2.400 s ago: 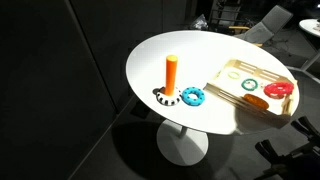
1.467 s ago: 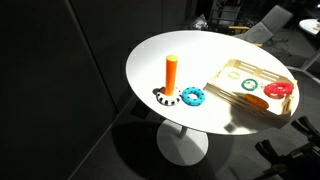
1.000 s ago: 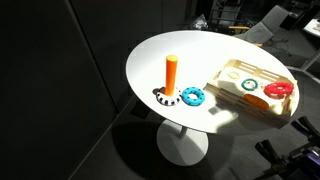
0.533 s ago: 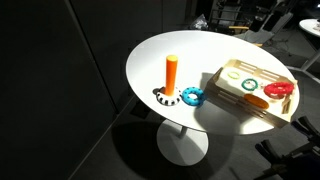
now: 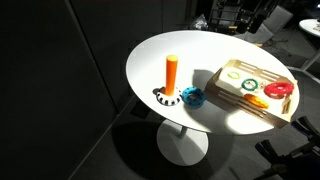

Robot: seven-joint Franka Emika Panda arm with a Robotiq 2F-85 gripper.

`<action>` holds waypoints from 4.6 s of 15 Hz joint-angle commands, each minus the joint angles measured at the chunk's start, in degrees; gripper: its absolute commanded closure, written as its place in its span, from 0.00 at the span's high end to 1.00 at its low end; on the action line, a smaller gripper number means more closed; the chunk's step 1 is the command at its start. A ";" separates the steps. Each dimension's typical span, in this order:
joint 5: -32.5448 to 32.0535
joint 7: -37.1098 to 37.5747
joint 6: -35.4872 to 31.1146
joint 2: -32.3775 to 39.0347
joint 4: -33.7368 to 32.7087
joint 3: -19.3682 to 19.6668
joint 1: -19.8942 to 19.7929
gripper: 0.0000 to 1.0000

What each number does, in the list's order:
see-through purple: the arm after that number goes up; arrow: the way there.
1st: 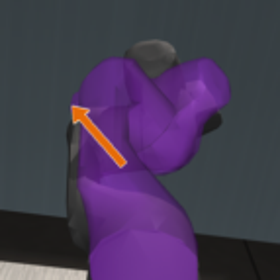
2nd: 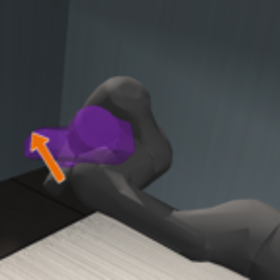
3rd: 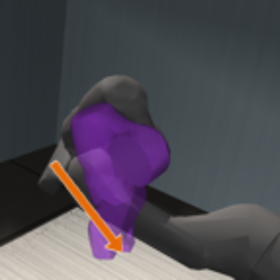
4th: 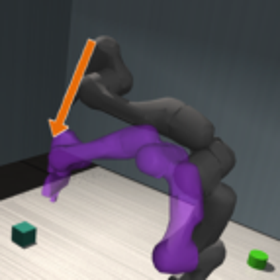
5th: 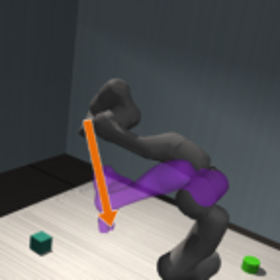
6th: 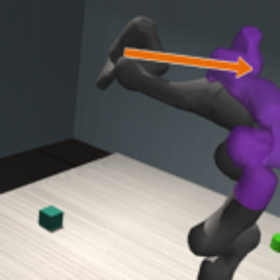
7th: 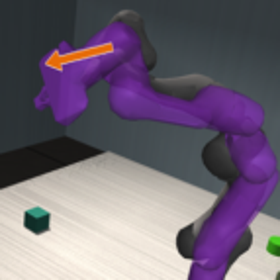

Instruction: Put the blue object inside the tray

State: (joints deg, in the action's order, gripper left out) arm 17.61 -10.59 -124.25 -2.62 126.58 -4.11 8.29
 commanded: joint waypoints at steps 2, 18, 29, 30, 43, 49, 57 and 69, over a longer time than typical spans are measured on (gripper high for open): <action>-0.01 0.03 0.32 0.00 -0.23 -0.63 -0.63 1.00; -3.53 -8.31 -8.48 14.87 -3.47 -5.66 -0.02 1.00; -9.44 -7.41 -8.81 17.68 -2.98 -6.53 -0.24 1.00; -9.44 -7.41 -8.81 17.68 -2.98 -6.53 -0.24 1.00; -16.81 -5.02 -8.60 22.85 -7.71 -6.59 2.15 1.00; -20.40 -3.42 -10.44 28.52 -11.78 -6.87 3.92 1.00; -19.74 -4.27 -17.46 33.49 -13.27 -8.38 4.66 1.00; -21.53 -0.97 -26.38 35.42 -9.90 -7.70 7.35 1.00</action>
State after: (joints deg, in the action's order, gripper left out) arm -1.81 -14.23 -148.88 32.98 115.71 -12.22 15.10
